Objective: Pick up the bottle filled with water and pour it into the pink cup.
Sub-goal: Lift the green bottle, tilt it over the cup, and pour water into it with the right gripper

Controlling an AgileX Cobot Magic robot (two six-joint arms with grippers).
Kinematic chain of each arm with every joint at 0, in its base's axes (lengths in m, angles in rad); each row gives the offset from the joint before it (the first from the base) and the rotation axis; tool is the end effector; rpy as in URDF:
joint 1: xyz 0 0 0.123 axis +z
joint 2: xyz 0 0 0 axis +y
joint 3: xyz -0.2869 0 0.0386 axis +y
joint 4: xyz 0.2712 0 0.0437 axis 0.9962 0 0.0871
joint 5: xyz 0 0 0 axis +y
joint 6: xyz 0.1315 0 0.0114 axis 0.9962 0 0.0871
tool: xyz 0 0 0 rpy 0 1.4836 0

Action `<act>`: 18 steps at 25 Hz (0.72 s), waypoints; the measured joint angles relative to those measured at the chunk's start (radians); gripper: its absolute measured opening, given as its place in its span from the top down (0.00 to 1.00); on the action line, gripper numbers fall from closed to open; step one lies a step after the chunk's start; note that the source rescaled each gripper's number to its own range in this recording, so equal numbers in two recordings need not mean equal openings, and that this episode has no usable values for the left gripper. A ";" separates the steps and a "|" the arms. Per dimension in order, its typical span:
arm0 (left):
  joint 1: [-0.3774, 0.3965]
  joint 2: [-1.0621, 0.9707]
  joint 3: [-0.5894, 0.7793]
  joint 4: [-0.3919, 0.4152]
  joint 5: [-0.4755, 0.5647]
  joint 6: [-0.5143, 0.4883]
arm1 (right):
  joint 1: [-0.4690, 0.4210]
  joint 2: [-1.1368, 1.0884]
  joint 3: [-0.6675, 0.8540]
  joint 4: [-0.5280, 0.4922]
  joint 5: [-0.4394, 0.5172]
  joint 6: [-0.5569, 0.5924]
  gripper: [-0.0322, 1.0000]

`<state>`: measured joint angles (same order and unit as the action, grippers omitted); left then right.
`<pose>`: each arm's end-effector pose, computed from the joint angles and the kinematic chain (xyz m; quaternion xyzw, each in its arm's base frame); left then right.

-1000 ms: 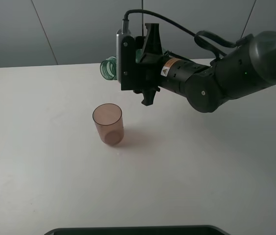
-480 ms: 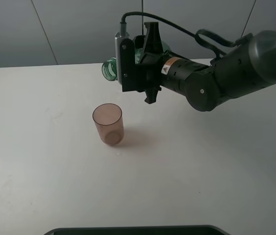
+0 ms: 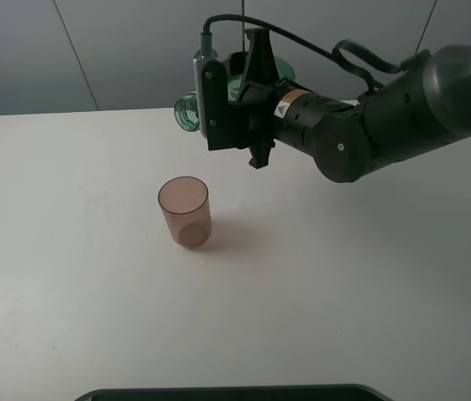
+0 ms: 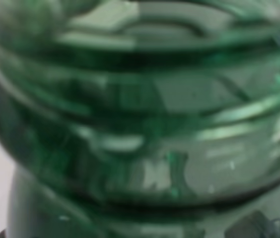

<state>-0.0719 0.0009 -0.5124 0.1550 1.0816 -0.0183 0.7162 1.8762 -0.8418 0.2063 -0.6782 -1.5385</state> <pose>0.0455 0.0148 0.2725 0.0186 0.8529 0.0540 0.5189 0.3317 0.2663 0.1380 -0.6706 0.4325 -0.2435 0.5513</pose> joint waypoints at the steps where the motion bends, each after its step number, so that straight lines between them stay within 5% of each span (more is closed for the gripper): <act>1: 0.000 0.000 0.000 0.000 0.000 0.000 | 0.000 0.000 -0.002 0.006 0.002 -0.004 0.97; 18: 0.000 0.000 0.000 0.000 0.000 0.000 | 0.002 0.000 -0.013 0.039 0.002 -0.079 0.97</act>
<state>-0.0719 0.0009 -0.5124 0.1550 1.0816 -0.0183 0.7180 1.8762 -0.8553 0.2453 -0.6759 -1.6180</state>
